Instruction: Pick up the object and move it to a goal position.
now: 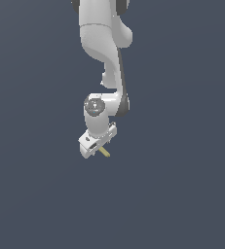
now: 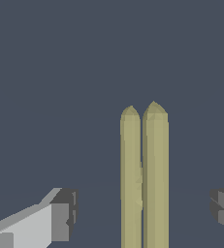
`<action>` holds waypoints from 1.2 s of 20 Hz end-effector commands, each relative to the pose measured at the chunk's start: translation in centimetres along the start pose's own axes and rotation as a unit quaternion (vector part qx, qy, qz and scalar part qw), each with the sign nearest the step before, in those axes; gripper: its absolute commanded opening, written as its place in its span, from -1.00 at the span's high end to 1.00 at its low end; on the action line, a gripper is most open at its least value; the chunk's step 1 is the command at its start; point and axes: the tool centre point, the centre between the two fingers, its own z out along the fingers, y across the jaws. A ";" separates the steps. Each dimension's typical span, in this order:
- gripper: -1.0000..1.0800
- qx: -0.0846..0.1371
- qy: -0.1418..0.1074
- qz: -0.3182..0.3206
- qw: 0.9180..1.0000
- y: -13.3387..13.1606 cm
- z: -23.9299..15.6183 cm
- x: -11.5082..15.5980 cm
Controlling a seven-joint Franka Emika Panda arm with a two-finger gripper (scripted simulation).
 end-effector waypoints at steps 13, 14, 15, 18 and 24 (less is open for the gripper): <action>1.00 0.000 0.000 -0.001 1.000 0.1 1.7 0.1; 1.00 0.000 0.000 -0.001 1.000 0.1 1.7 0.1; 1.00 0.000 0.000 -0.001 1.000 0.1 1.7 0.1; 1.00 0.000 0.000 -0.001 1.000 0.1 1.6 0.1; 1.00 0.000 0.000 -0.001 1.000 0.2 0.6 -0.6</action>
